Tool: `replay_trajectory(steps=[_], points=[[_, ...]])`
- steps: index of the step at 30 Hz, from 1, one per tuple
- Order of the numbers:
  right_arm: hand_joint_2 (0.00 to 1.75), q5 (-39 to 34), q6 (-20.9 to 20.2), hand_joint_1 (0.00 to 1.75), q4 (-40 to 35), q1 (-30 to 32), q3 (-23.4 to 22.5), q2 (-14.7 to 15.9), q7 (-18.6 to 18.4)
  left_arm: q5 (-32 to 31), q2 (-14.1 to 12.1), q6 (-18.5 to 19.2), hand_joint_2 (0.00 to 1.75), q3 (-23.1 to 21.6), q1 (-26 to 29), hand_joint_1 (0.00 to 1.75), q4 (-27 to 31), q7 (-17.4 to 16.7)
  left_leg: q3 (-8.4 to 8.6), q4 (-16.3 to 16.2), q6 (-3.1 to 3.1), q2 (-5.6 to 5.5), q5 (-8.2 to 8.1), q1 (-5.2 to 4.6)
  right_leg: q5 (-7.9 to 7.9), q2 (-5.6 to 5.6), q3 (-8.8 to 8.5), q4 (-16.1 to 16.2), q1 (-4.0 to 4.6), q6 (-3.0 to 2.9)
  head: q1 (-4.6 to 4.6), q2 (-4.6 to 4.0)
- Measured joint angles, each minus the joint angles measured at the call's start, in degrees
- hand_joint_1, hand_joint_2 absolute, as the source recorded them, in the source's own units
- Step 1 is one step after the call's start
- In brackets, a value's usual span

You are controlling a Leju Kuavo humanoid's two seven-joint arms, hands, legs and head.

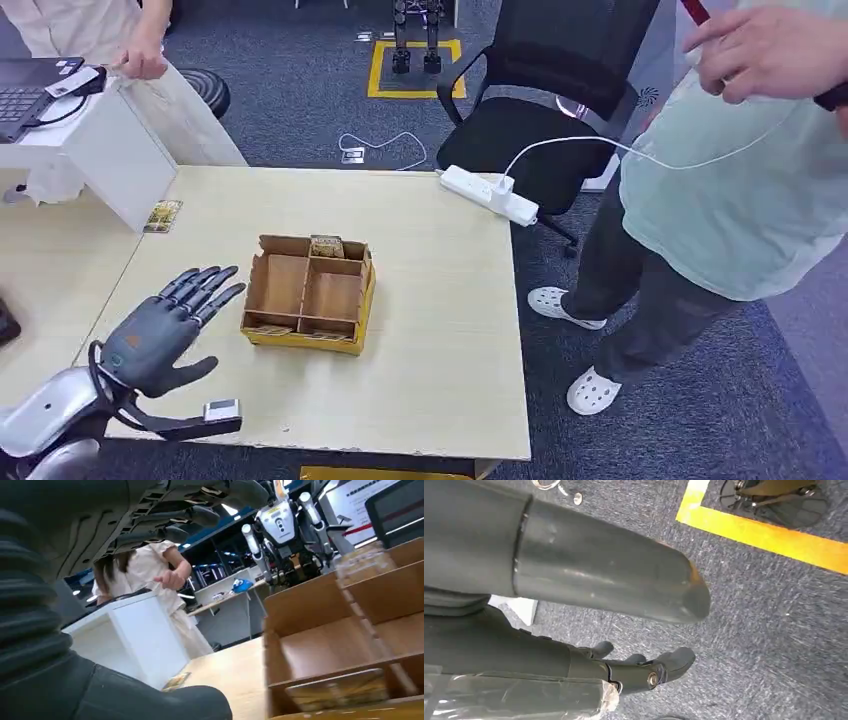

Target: Pass the card to the sensor for recognition and then transmit it.

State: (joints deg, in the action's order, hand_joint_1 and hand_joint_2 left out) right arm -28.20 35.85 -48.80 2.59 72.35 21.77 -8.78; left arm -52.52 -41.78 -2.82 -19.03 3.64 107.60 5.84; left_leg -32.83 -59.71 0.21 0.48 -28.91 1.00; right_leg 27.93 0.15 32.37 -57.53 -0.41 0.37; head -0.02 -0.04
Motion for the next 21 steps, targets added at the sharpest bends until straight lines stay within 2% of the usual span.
replay_trajectory(steps=[5, 12, 17, 21], points=[[0.0, 0.6, 0.0, 0.0, -0.6, 0.0, -0.4, 0.0, -0.8, -3.5, 3.1, -0.9, 1.75, -5.3, -3.0, 0.0, -1.8, -2.3, 0.01, 0.0, 0.0, 0.02, 0.0, 0.0, 0.0, 0.03, 0.01, 0.0, 0.0, 0.0, 0.0, 0.0], [0.0, 1.0, 0.3, 0.0, -1.3, 0.6, -0.8, 0.2, -1.6, -8.6, 5.8, -3.7, 1.75, -9.9, -4.0, 0.0, -4.5, -5.9, -0.01, 0.0, 0.0, 0.02, -0.01, 0.01, 0.01, 0.04, 0.06, 0.0, 0.01, 0.0, -0.02, 0.0], [0.0, 1.1, 0.3, 0.0, -1.4, 0.7, -0.9, 0.2, -1.8, -10.4, 8.4, -4.8, 1.75, -11.6, -4.9, 0.0, -7.2, -8.5, 0.0, 0.0, 0.0, 0.02, 0.0, 0.01, 0.01, 0.04, 0.05, 0.0, 0.01, 0.0, 0.0, 0.0], [0.0, 1.5, 0.3, 0.0, -1.4, 0.7, -1.1, 0.2, -1.5, -14.3, 10.3, -6.0, 1.75, -12.1, -5.9, 0.0, -10.5, -12.7, 0.0, 0.0, 0.0, 0.02, 0.0, 0.01, 0.01, 0.04, 0.04, 0.0, 0.01, 0.0, 0.0, 0.0]])
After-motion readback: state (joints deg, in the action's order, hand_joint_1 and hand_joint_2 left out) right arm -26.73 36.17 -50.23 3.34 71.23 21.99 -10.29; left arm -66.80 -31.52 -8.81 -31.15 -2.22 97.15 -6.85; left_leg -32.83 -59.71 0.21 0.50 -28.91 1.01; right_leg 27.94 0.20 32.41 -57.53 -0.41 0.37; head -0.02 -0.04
